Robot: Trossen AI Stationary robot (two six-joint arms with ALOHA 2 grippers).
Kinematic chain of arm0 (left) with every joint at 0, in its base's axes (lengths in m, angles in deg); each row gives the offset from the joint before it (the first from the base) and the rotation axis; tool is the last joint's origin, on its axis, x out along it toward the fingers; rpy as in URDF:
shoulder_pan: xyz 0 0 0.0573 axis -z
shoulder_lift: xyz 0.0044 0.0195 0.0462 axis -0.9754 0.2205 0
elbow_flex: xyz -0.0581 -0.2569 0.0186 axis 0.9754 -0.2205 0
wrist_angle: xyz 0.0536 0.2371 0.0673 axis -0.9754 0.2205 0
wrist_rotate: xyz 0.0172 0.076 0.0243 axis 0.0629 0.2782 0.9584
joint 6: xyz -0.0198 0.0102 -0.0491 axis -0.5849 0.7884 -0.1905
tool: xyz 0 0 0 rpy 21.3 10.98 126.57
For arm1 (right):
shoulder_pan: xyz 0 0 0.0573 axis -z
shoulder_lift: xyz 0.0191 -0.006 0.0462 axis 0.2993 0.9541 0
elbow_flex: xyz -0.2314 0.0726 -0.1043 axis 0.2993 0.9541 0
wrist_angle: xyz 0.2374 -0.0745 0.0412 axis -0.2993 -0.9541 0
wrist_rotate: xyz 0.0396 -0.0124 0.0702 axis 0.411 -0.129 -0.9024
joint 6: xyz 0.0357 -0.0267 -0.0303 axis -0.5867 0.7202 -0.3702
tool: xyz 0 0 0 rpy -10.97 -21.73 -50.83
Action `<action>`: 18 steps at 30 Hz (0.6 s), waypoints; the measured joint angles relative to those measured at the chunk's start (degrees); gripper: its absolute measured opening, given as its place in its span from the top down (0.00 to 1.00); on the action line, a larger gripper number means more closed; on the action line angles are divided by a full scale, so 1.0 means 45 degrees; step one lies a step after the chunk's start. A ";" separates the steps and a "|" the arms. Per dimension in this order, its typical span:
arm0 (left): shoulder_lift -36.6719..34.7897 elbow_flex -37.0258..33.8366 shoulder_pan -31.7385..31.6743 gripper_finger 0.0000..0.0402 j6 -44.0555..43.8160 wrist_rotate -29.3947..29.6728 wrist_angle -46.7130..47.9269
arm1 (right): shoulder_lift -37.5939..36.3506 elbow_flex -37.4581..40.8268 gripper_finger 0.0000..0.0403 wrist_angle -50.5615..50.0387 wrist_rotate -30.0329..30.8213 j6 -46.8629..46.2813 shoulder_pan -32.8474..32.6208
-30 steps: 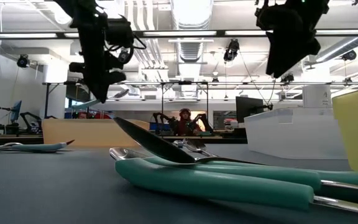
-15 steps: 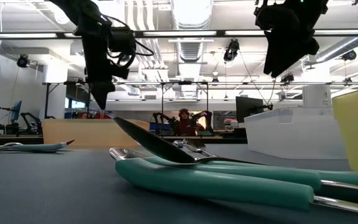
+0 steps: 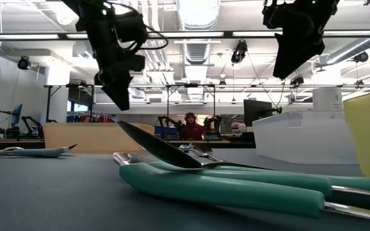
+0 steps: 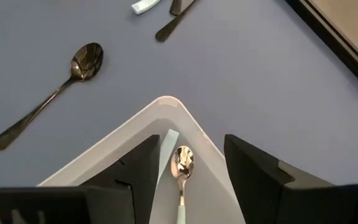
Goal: Sort silverware by color (type)
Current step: Put the black spoon into the yellow bin
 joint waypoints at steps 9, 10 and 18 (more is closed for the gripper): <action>0.0000 -0.0036 0.4113 0.68 -0.4314 -0.0068 0.2074 | 0.0000 0.0409 0.58 -0.0010 0.0005 0.0075 0.0000; 0.0000 -0.0056 0.4490 0.68 -0.4933 -0.0053 0.2400 | 0.0000 0.0521 0.58 -0.0005 0.0000 0.0077 0.0000; 0.0000 -0.0694 0.6435 0.68 -0.9380 -0.0016 0.3472 | 0.0000 0.1199 0.58 -0.0018 -0.0003 0.0636 0.0000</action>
